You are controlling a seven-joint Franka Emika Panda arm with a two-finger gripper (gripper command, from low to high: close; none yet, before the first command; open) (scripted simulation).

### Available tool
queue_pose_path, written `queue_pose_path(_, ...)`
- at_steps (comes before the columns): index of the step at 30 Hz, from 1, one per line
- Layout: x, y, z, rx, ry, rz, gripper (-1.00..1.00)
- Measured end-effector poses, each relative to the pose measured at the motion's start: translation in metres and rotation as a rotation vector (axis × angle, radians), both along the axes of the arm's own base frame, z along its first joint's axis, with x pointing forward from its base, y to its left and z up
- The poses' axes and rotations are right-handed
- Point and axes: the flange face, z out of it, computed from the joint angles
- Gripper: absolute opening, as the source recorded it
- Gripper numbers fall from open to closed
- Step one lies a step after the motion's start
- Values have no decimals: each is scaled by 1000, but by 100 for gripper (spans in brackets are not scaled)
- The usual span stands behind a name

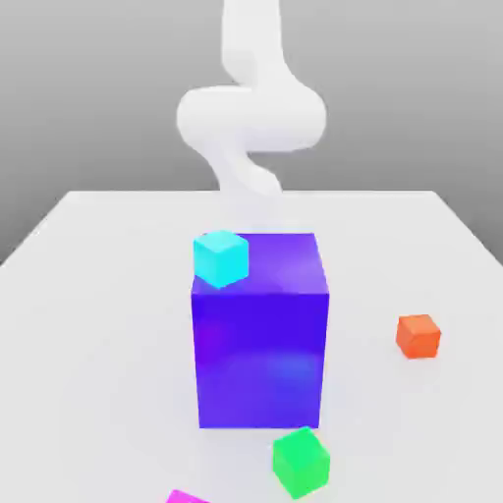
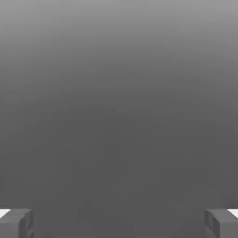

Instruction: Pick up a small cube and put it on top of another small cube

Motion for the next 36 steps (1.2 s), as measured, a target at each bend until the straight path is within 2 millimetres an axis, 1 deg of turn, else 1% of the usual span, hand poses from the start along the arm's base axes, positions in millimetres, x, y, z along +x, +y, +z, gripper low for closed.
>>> queue_pose_path(4,50,-8,-51,18,101,-43,0)
queue_pose_path(8,91,-17,-108,36,198,-85,0)
queue_pose_path(12,124,-27,-170,54,294,-128,0)
queue_pose_path(16,149,-37,-236,72,390,-172,0)
queue_pose_path(19,161,-47,-288,87,462,-208,0)
queue_pose_path(23,169,-56,-360,106,558,-252,0)
queue_pose_path(26,169,-62,-415,119,630,-284,0)
queue_pose_path(29,164,-68,-470,134,702,-318,0)
queue_pose_path(33,162,-70,-532,139,727,-330,0)
queue_pose_path(34,161,-70,-546,139,728,-331,-100)
queue_pose_path(36,161,-70,-546,139,728,-331,-100)
